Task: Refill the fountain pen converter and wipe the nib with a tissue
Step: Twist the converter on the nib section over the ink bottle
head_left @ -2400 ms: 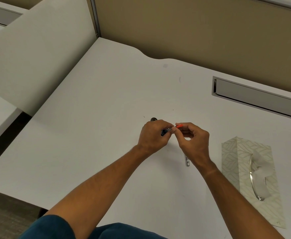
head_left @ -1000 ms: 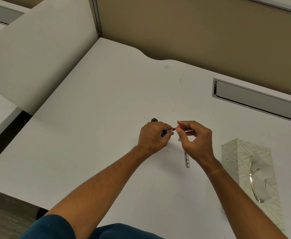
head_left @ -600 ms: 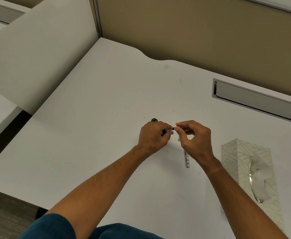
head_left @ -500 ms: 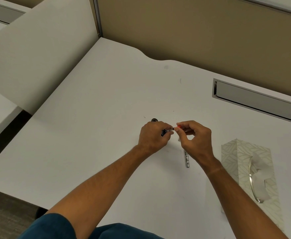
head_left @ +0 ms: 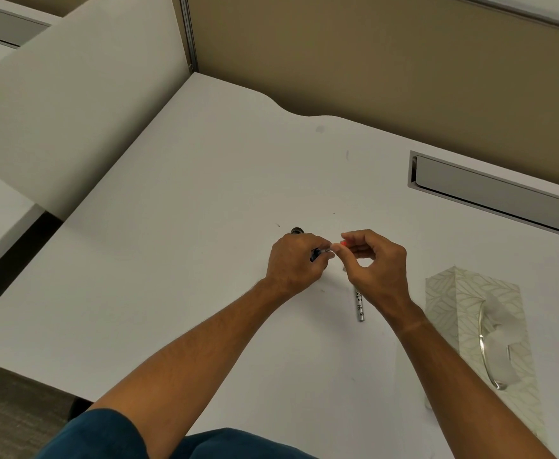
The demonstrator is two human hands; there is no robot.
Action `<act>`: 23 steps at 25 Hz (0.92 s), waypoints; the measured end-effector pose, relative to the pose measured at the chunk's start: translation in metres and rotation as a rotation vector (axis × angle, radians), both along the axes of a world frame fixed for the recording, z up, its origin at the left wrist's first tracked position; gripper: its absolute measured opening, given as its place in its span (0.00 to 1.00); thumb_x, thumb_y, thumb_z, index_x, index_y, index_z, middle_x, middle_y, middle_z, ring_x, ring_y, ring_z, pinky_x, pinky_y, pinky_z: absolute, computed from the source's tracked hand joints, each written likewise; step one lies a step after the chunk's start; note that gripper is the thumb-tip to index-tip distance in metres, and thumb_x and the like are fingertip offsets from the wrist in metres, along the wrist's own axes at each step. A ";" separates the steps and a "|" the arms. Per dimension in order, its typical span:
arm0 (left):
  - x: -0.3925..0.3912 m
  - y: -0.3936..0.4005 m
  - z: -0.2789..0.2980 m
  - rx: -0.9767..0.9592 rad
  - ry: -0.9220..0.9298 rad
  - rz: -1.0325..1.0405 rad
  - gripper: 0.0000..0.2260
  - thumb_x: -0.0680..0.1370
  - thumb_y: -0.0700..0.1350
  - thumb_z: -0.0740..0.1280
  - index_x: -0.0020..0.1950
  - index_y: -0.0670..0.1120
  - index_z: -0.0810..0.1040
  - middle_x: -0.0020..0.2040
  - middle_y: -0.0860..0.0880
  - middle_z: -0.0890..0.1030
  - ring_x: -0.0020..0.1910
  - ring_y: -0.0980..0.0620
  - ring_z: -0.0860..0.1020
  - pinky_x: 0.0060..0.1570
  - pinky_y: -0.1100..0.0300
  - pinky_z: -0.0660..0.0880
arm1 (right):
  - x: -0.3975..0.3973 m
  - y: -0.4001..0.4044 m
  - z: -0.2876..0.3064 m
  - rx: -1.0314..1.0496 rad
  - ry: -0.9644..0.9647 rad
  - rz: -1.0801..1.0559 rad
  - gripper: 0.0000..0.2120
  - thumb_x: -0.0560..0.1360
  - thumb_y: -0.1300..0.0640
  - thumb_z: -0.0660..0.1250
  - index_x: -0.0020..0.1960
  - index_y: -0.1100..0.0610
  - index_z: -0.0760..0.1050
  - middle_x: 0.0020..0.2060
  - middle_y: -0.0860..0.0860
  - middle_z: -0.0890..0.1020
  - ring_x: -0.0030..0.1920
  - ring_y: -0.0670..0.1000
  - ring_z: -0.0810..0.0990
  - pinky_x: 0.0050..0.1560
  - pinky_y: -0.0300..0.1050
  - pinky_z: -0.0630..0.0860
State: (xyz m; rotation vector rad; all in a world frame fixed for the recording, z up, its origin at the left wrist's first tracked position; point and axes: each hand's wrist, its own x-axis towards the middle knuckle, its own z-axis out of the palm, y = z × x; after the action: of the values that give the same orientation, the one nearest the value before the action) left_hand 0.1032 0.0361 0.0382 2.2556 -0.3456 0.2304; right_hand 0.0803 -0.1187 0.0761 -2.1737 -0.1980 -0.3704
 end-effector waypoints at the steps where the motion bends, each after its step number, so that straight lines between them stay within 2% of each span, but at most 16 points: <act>1: 0.000 0.000 0.000 -0.001 0.002 0.000 0.08 0.74 0.47 0.72 0.50 0.44 0.85 0.46 0.47 0.87 0.43 0.48 0.84 0.44 0.51 0.81 | 0.000 0.000 0.000 0.008 -0.005 0.012 0.10 0.71 0.64 0.76 0.52 0.62 0.82 0.41 0.52 0.85 0.40 0.46 0.84 0.44 0.31 0.79; 4: 0.001 0.000 0.000 -0.010 0.004 0.002 0.08 0.74 0.46 0.73 0.50 0.44 0.85 0.45 0.47 0.87 0.42 0.47 0.84 0.43 0.51 0.81 | 0.001 0.000 0.000 -0.031 -0.059 0.038 0.08 0.71 0.67 0.74 0.51 0.63 0.83 0.42 0.54 0.86 0.41 0.49 0.85 0.45 0.32 0.79; 8: 0.000 0.000 0.000 -0.005 0.010 -0.003 0.08 0.74 0.46 0.73 0.50 0.44 0.86 0.45 0.47 0.87 0.42 0.47 0.84 0.43 0.50 0.81 | 0.002 -0.001 0.001 -0.052 -0.044 0.013 0.05 0.72 0.64 0.75 0.47 0.63 0.83 0.40 0.53 0.85 0.39 0.48 0.84 0.44 0.28 0.77; 12: -0.001 0.000 -0.001 -0.014 0.016 -0.001 0.08 0.74 0.47 0.72 0.50 0.45 0.86 0.45 0.48 0.87 0.41 0.48 0.84 0.42 0.50 0.81 | 0.000 -0.001 -0.001 -0.012 -0.019 0.029 0.10 0.71 0.66 0.75 0.52 0.63 0.83 0.42 0.52 0.85 0.41 0.47 0.84 0.45 0.30 0.78; 15: -0.002 0.000 -0.002 -0.021 0.017 0.002 0.08 0.74 0.46 0.73 0.50 0.45 0.86 0.45 0.47 0.87 0.41 0.47 0.84 0.42 0.50 0.81 | 0.000 -0.001 -0.001 -0.047 -0.057 0.054 0.09 0.71 0.68 0.73 0.50 0.63 0.84 0.42 0.54 0.86 0.42 0.50 0.84 0.45 0.33 0.80; 19: -0.002 0.001 -0.001 -0.018 0.018 0.000 0.08 0.74 0.46 0.73 0.50 0.45 0.85 0.46 0.47 0.87 0.42 0.47 0.84 0.43 0.50 0.81 | 0.001 0.000 0.000 -0.058 -0.067 0.030 0.05 0.71 0.66 0.75 0.47 0.63 0.83 0.40 0.54 0.85 0.39 0.49 0.83 0.43 0.29 0.78; 23: -0.001 0.001 0.000 -0.021 0.011 0.001 0.08 0.74 0.46 0.73 0.50 0.45 0.86 0.45 0.47 0.87 0.42 0.48 0.84 0.43 0.51 0.81 | 0.000 0.000 -0.001 -0.042 -0.038 0.048 0.10 0.71 0.67 0.75 0.52 0.63 0.83 0.43 0.54 0.85 0.42 0.48 0.83 0.45 0.30 0.79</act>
State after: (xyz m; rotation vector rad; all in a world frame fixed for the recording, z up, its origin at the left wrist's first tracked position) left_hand 0.1022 0.0373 0.0381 2.2359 -0.3350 0.2205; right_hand 0.0804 -0.1189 0.0753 -2.2008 -0.2807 -0.3836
